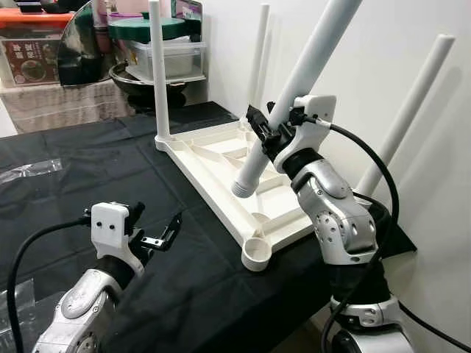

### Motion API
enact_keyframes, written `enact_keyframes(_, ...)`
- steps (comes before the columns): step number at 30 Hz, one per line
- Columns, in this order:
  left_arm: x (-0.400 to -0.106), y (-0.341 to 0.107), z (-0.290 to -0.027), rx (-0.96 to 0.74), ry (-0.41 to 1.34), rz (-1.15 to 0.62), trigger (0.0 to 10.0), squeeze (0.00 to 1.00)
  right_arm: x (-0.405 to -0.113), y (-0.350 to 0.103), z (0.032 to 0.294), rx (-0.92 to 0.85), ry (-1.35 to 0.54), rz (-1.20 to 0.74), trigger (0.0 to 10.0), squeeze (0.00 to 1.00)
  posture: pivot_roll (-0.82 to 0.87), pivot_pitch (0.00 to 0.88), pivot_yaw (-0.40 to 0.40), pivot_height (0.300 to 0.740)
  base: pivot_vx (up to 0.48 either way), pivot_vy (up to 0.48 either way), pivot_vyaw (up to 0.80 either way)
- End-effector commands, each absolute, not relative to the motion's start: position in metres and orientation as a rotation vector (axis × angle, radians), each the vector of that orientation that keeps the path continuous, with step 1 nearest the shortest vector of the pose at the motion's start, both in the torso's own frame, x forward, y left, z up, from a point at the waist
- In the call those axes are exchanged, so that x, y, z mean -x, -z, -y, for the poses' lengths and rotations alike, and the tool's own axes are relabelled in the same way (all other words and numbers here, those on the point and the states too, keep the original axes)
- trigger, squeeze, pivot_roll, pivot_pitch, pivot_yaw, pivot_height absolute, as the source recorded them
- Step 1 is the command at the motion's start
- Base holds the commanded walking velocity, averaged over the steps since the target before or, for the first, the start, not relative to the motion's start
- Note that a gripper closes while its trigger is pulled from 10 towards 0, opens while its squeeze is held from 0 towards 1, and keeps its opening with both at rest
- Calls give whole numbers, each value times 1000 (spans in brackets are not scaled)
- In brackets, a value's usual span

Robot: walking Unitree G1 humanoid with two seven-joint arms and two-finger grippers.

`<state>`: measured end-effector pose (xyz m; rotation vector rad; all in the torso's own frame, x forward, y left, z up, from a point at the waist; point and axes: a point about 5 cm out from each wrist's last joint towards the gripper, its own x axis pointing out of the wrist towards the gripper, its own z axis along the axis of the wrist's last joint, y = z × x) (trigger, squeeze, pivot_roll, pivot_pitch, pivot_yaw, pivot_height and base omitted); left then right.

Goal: Building children table

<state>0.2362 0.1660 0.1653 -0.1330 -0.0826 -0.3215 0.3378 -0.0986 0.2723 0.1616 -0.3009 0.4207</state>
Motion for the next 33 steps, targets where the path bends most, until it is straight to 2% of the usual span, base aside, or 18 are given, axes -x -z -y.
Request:
enact_keyframes(1, -236, -161, -162, 121, 328, 66, 10000, 0, -339, -271, 103, -156, -415, 293, 10000, 0, 78, 0, -81, 740, 0, -472, 0)
enact_keyframes(4, -236, -160, -160, 116, 333, 60, 10000, 0, -339, -271, 101, -112, -419, 300, 10000, 0, 77, 0, -83, 740, 0, -472, 533)
enact_keyframes(10, -235, -162, -157, 154, 341, 75, 10000, 0, -339, -272, 99, -131, -427, 299, 10000, 0, 79, 0, -85, 740, 0, -470, 800)
enact_keyframes(13, -234, -164, -156, 169, 346, 86, 10000, 0, -341, -273, 102, -184, -423, 292, 10000, 0, 81, 0, -88, 740, 0, 0, 0)
enact_keyframes(25, -232, -160, -155, 178, 356, 60, 10000, 0, -343, -272, 105, -169, -407, 288, 10000, 0, 79, 0, -84, 740, 0, 0, 0)
enact_keyframes(33, -231, -160, -153, 195, 371, 57, 10000, 0, -344, -273, 107, -168, -395, 291, 10000, 0, 77, 0, -83, 740, 0, 457, 0)
